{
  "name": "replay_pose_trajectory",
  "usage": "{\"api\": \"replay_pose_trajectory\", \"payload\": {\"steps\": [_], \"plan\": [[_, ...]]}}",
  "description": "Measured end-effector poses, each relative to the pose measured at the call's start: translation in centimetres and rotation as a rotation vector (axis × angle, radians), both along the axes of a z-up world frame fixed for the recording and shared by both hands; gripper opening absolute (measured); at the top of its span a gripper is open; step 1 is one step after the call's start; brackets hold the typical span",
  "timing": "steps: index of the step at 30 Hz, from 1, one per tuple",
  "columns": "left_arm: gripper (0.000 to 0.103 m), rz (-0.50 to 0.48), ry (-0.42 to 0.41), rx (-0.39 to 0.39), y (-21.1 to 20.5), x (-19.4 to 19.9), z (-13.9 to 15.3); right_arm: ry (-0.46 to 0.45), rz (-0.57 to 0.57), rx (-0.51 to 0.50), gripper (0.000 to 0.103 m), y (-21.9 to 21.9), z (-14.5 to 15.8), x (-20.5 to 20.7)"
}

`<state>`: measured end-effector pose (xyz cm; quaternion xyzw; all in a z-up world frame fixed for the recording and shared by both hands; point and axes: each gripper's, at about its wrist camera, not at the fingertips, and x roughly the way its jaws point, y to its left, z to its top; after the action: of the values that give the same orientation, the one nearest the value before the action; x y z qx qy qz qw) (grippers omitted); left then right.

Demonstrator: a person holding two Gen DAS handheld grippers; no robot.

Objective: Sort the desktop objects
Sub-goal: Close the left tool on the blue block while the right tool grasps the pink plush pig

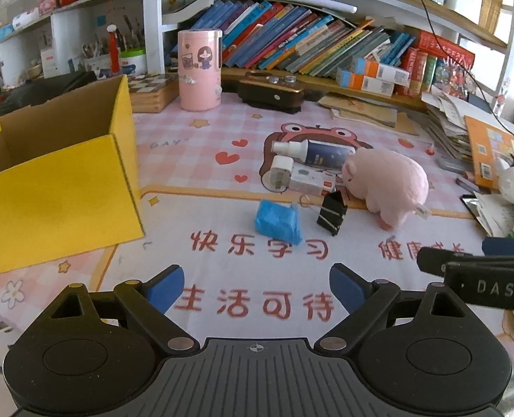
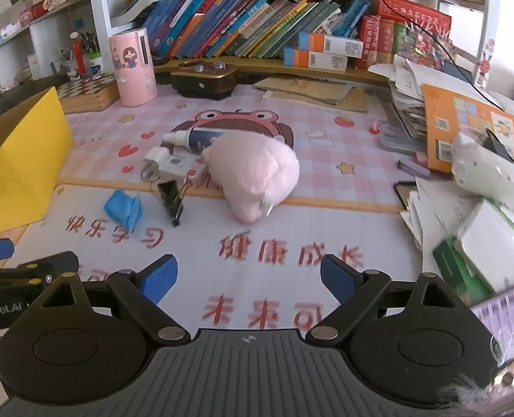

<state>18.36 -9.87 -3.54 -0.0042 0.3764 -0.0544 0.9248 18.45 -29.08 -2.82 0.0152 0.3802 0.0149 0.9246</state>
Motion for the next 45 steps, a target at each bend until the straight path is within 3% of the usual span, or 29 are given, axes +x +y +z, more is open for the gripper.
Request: {"api": "replay_pose_trajectory", "payload": {"steps": [17, 26, 28, 34, 36, 39, 45], "plan": [[0.08, 0.025, -0.021, 0.037, -3.2, 6.6, -1.8, -0.049, 0.126, -0.031, 0.091, -1.8, -0.6, 8.8], [0.052, 0.032, 0.054, 0.076, -3.9, 9.2, -4.1, -0.037, 0.187, -0.045, 0.091, -1.5, -1.7, 11.4], [0.042, 0.028, 0.065, 0.072, -4.0, 9.4, -4.4, -0.03, 0.197, -0.041, 0.091, -1.5, -2.0, 11.9], [0.039, 0.032, 0.07, 0.054, -3.8, 9.3, -4.5, 0.003, 0.221, -0.044, 0.09, -1.3, -2.8, 12.9], [0.038, 0.035, 0.074, 0.044, -3.6, 9.2, -4.4, 0.01, 0.225, -0.056, 0.077, -1.2, -3.1, 13.1], [0.037, 0.044, 0.07, 0.034, -3.3, 9.0, -4.1, 0.007, 0.223, -0.089, 0.068, -1.1, -3.3, 13.3], [0.037, 0.064, 0.018, -0.028, -2.3, 7.9, -1.6, 0.003, 0.17, -0.019, 0.065, -2.3, -2.1, 12.5]]}}
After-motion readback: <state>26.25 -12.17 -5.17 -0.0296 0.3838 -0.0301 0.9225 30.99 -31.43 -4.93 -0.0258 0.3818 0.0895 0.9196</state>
